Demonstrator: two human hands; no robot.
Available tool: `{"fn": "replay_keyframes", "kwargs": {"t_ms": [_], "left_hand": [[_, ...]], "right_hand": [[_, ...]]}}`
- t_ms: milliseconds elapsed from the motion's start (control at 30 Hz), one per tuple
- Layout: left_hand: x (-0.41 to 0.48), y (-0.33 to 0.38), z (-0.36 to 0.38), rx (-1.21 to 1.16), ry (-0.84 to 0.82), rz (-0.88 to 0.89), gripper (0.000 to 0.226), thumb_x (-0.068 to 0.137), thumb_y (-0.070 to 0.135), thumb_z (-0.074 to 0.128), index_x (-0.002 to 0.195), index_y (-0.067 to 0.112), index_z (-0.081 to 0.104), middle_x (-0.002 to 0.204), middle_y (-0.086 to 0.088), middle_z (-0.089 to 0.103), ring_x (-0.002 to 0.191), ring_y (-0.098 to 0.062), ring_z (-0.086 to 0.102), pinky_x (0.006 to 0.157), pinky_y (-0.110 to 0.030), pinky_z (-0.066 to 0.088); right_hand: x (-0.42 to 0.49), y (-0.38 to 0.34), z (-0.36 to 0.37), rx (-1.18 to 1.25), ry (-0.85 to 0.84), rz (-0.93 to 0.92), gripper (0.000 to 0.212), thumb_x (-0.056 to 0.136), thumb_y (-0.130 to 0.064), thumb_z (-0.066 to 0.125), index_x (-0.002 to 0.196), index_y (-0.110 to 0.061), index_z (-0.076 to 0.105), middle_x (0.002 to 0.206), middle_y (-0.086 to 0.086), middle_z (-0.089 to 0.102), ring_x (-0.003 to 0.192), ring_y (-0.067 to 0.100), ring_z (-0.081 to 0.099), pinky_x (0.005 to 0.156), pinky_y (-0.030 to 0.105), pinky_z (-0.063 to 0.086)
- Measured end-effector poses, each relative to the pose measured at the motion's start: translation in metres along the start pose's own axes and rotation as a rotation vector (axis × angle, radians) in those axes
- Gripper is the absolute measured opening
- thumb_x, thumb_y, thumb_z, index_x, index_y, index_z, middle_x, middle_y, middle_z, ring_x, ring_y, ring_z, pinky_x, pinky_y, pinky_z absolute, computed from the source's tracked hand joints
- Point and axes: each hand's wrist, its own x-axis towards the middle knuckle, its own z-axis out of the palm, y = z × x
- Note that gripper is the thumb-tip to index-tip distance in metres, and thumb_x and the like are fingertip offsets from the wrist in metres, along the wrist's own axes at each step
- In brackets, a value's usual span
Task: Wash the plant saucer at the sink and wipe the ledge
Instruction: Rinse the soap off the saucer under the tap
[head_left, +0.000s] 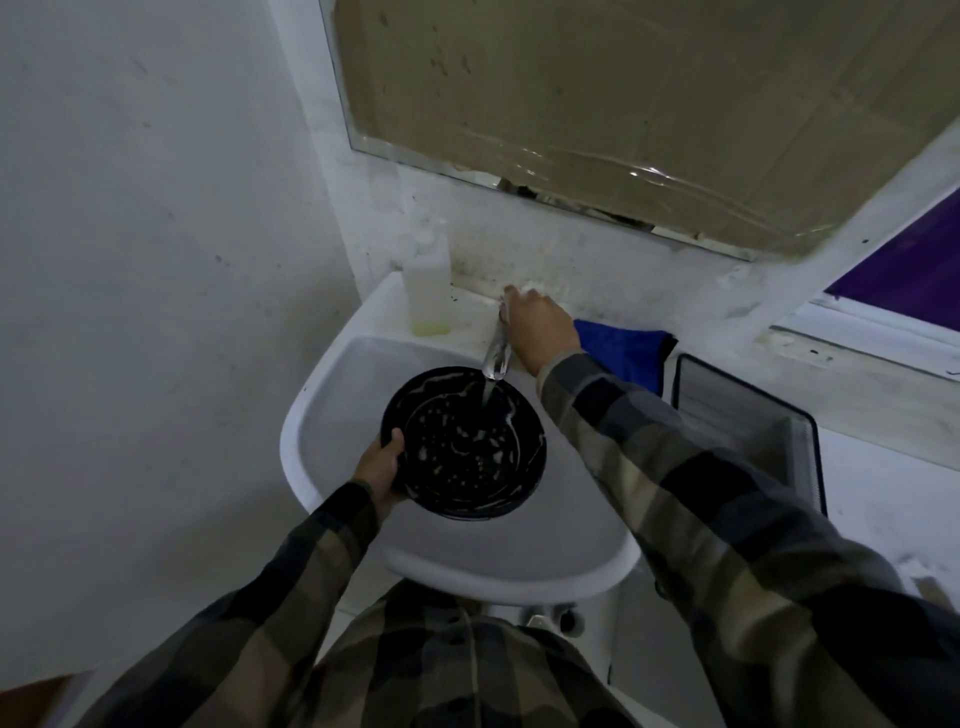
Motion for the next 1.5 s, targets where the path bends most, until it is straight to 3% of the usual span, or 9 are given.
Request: {"fn": "replay_keyframes", "kwargs": {"t_ms": [300, 467, 600, 733, 900, 1000, 1100, 1200, 1500], "left_hand": [[0.008, 0.006, -0.006, 0.015, 0.051, 0.007, 0.04, 0.101, 0.033, 0.038, 0.14, 0.023, 0.042, 0.135, -0.01, 0.052, 0.116, -0.035, 0.053, 0.089, -0.056, 0.049], [0.014, 0.011, -0.004, 0.024, 0.105, 0.027, 0.041, 0.102, 0.033, 0.036, 0.141, 0.02, 0.041, 0.137, -0.012, 0.051, 0.118, -0.037, 0.052, 0.089, -0.053, 0.049], [0.014, 0.016, -0.008, 0.038, 0.112, 0.036, 0.039, 0.102, 0.031, 0.036, 0.139, 0.019, 0.041, 0.132, -0.009, 0.052, 0.118, -0.035, 0.052, 0.093, -0.054, 0.048], [0.014, 0.02, -0.023, 0.085, 0.083, 0.037, 0.042, 0.102, 0.034, 0.036, 0.141, 0.022, 0.04, 0.133, -0.006, 0.052, 0.118, -0.033, 0.052, 0.093, -0.053, 0.048], [0.02, 0.035, -0.032, 0.148, 0.036, 0.078, 0.043, 0.101, 0.036, 0.036, 0.143, 0.025, 0.039, 0.139, -0.005, 0.05, 0.119, -0.03, 0.053, 0.093, -0.05, 0.049], [0.022, 0.044, -0.036, 0.16, 0.013, 0.086, 0.042, 0.101, 0.035, 0.036, 0.142, 0.024, 0.04, 0.138, -0.004, 0.05, 0.116, -0.028, 0.053, 0.089, -0.044, 0.05], [0.02, 0.049, -0.032, 0.161, -0.003, 0.094, 0.042, 0.101, 0.034, 0.037, 0.142, 0.023, 0.039, 0.138, -0.005, 0.05, 0.116, -0.028, 0.053, 0.091, -0.044, 0.049], [0.023, 0.049, -0.025, 0.15, 0.027, 0.107, 0.043, 0.101, 0.034, 0.037, 0.143, 0.023, 0.039, 0.139, -0.004, 0.05, 0.118, -0.028, 0.052, 0.096, -0.046, 0.048], [0.014, 0.04, -0.021, 0.093, 0.115, 0.141, 0.039, 0.102, 0.033, 0.037, 0.14, 0.027, 0.043, 0.138, -0.004, 0.051, 0.12, -0.029, 0.052, 0.1, -0.053, 0.045]], "right_hand": [[-0.067, -0.033, 0.035, 0.586, 0.102, 0.475, 0.048, 0.096, -0.022, 0.044, 0.139, -0.001, 0.032, 0.141, 0.022, 0.035, 0.128, 0.031, 0.034, 0.1, 0.019, 0.02], [-0.114, -0.057, 0.106, 0.391, -0.388, 0.202, 0.074, 0.093, -0.035, 0.049, 0.149, -0.003, 0.013, 0.151, 0.02, 0.024, 0.138, 0.036, 0.023, 0.114, 0.038, 0.02], [-0.107, -0.054, 0.131, 0.205, -0.571, 0.048, 0.082, 0.092, -0.057, 0.039, 0.151, -0.011, 0.005, 0.158, 0.015, 0.002, 0.144, 0.039, 0.002, 0.116, 0.045, 0.008], [-0.093, -0.043, 0.138, 0.163, -0.468, -0.14, 0.082, 0.091, -0.055, 0.044, 0.151, -0.012, 0.008, 0.159, 0.012, 0.0, 0.143, 0.038, 0.01, 0.115, 0.043, 0.009], [-0.082, -0.061, 0.146, 0.229, -0.37, 0.033, 0.084, 0.091, -0.055, 0.042, 0.15, -0.007, 0.007, 0.159, 0.014, -0.001, 0.143, 0.035, 0.01, 0.116, 0.042, 0.013], [-0.081, -0.063, 0.15, 0.255, -0.373, -0.067, 0.088, 0.087, -0.061, 0.041, 0.15, -0.009, 0.012, 0.158, 0.015, 0.003, 0.144, 0.035, 0.009, 0.115, 0.048, 0.02], [-0.075, -0.052, 0.144, 0.345, -0.273, 0.022, 0.072, 0.09, -0.043, 0.052, 0.146, -0.007, 0.026, 0.155, 0.015, 0.022, 0.137, 0.034, 0.031, 0.109, 0.042, 0.034], [-0.071, -0.046, 0.144, 0.352, -0.11, -0.031, 0.047, 0.079, -0.017, 0.065, 0.122, 0.002, 0.058, 0.122, 0.025, 0.058, 0.101, 0.039, 0.061, 0.077, 0.041, 0.056], [-0.06, -0.057, 0.147, 0.279, -0.339, -0.136, 0.094, 0.082, -0.065, 0.038, 0.15, -0.006, 0.01, 0.158, 0.016, 0.006, 0.145, 0.034, 0.005, 0.115, 0.052, 0.016]]}}
